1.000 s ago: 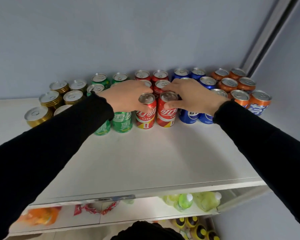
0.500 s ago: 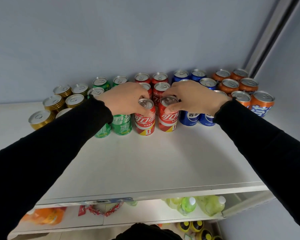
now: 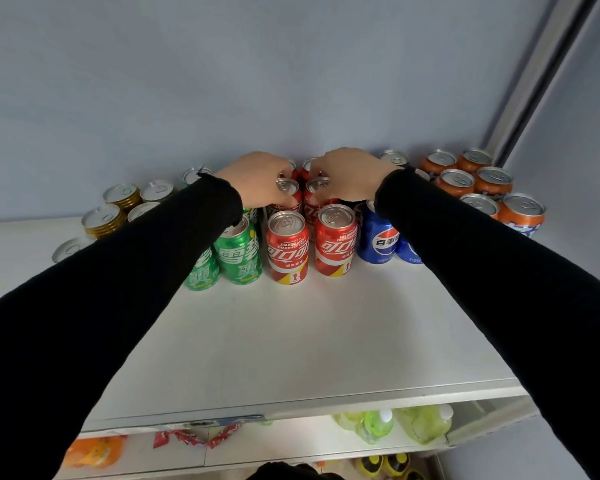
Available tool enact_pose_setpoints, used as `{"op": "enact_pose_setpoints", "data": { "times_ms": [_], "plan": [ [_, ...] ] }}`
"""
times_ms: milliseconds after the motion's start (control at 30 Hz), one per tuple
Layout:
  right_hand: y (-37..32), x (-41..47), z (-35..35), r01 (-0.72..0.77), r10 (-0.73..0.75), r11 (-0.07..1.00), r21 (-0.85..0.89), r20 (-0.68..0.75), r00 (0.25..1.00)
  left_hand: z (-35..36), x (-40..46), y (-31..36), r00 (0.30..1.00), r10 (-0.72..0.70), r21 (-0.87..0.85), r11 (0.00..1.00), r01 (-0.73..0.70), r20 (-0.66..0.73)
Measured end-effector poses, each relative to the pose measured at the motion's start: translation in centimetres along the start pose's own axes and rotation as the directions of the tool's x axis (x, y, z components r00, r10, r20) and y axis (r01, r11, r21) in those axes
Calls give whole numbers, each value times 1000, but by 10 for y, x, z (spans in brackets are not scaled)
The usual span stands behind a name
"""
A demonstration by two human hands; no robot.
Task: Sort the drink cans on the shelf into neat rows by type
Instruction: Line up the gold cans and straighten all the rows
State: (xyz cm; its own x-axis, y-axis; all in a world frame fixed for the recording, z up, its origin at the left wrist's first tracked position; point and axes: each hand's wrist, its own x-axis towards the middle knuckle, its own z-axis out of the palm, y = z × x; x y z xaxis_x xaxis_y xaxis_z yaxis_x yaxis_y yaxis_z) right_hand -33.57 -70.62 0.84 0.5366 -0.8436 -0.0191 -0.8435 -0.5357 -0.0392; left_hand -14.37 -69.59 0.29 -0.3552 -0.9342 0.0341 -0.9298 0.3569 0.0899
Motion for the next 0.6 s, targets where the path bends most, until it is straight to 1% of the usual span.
{"op": "enact_pose_setpoints", "data": {
  "times_ms": [167, 300, 367, 400, 433, 467, 500, 533, 567, 600],
  "plan": [
    [10, -4, -4, 69, -69, 998, 13, 32, 997, -7, 2, -3, 998, 48, -23, 999, -47, 51],
    [13, -6, -4, 79, -81, 996, 43, 41, 996, -12, 3, -4, 991, 60, -50, 997, -54, 123],
    [15, -6, -8, 68, -77, 992, 106, 77, 994, -16, 5, -4, 984, 56, -64, 997, -45, 169],
    [17, -5, -11, 54, -71, 980, 190, 85, 994, -19, 6, -5, 982, 43, -91, 995, -26, 182],
    [23, -2, -15, 36, -55, 959, 280, 59, 997, -22, 10, -8, 985, 25, -115, 993, -6, 168],
    [29, 3, -19, 18, -20, 942, 336, 4, 1000, -25, 14, -12, 993, 2, -124, 992, 13, 119],
    [35, 9, -22, -4, 27, 941, 339, -63, 998, -27, 20, -16, 999, -25, -122, 992, 30, 47],
    [40, 17, -23, -33, 70, 953, 302, -114, 991, -27, 26, -21, 999, -50, -116, 992, 48, -20],
    [43, 26, -21, -61, 98, 964, 258, -132, 986, -26, 32, -24, 995, -76, -110, 991, 69, -57],
    [43, 33, -19, -83, 112, 972, 219, -123, 986, -24, 38, -25, 994, -95, -96, 991, 89, -60]
  ]
}}
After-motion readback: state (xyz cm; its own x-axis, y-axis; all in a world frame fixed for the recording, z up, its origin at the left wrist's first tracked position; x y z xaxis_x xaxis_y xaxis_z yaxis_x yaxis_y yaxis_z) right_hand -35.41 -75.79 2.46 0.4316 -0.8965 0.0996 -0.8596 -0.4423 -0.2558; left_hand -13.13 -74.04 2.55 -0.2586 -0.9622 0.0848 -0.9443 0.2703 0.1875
